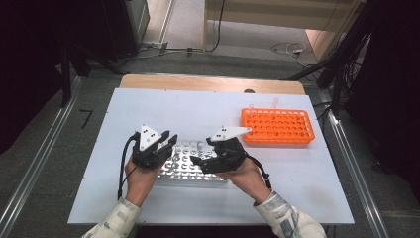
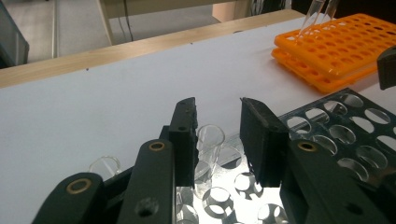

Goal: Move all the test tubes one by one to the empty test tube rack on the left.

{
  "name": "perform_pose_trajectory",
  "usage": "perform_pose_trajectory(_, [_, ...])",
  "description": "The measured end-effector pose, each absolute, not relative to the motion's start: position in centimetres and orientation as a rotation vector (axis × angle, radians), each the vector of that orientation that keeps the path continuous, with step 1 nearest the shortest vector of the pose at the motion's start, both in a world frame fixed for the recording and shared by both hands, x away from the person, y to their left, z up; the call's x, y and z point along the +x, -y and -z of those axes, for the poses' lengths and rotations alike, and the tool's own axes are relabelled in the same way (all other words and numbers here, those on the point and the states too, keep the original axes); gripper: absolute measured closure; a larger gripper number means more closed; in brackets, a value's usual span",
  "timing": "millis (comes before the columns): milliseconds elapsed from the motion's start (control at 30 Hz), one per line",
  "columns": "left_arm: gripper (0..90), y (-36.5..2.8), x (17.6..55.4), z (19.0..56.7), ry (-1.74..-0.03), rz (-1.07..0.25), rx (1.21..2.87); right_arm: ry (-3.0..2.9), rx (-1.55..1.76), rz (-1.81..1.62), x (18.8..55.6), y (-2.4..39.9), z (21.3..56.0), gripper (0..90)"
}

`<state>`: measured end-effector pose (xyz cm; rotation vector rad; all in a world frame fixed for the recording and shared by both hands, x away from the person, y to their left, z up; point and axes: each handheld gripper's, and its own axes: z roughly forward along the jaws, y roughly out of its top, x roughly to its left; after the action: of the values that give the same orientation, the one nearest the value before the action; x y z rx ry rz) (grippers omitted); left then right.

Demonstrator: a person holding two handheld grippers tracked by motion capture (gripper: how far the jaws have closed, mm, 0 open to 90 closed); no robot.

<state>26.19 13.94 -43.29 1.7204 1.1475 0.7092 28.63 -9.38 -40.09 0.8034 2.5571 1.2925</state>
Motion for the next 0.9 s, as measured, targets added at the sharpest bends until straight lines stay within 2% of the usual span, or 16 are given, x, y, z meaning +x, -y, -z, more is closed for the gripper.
perform_pose_trajectory(300, [52.2, -14.3, 25.6, 42.5, -1.141, -0.668, 1.644, -2.500, 0.853, -1.301, 29.4, 10.9, 39.7, 20.8])
perform_pose_trajectory(467, [39.0, -14.3, 25.1, 42.0, -1.146, -0.631, 1.628, -2.466, 0.875, -1.298, 29.9, 11.9, 39.5, 20.9])
perform_pose_trajectory(667, [29.0, -14.2, 24.3, 41.6, -1.142, -0.595, 1.630, -2.425, 0.923, -1.275, 30.7, 13.0, 39.5, 21.0])
perform_pose_trajectory(900, [26.7, -14.1, 24.0, 41.5, -1.140, -0.600, 1.636, -2.382, 0.966, -1.258, 31.7, 14.2, 39.6, 21.0])
